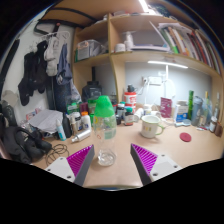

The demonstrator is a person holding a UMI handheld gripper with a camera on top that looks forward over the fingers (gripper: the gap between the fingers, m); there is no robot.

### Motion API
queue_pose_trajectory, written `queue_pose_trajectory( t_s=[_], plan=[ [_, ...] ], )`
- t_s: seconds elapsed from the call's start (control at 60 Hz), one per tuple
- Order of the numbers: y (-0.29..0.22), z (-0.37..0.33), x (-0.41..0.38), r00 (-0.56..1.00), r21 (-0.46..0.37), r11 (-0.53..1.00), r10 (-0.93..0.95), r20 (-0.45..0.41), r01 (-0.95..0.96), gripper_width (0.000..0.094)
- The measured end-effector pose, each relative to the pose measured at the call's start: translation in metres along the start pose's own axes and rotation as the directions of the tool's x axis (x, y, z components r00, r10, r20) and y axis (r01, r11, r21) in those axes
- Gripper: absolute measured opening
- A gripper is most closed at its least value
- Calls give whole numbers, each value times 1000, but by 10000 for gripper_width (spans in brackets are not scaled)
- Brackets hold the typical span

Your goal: Pour water

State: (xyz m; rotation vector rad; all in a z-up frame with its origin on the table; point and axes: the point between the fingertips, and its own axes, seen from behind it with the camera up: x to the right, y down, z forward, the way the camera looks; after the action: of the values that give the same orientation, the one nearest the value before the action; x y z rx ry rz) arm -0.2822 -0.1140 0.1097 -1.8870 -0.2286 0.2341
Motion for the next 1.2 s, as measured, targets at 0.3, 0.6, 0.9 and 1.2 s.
queue_pose_trajectory(
  t_s=[0.3, 0.6, 0.9, 1.2],
  plan=[
    [0, 123, -34, 992, 64, 994, -93, 86, 88, 708],
    [2, 141, -19, 998, 17, 1000, 6, 66, -7, 381],
    [-82, 164, -20, 895, -64, 920, 392, 214, -388, 365],
    [-146, 204, 11, -19, -388, 49, 985, 171, -921, 362]
  ],
)
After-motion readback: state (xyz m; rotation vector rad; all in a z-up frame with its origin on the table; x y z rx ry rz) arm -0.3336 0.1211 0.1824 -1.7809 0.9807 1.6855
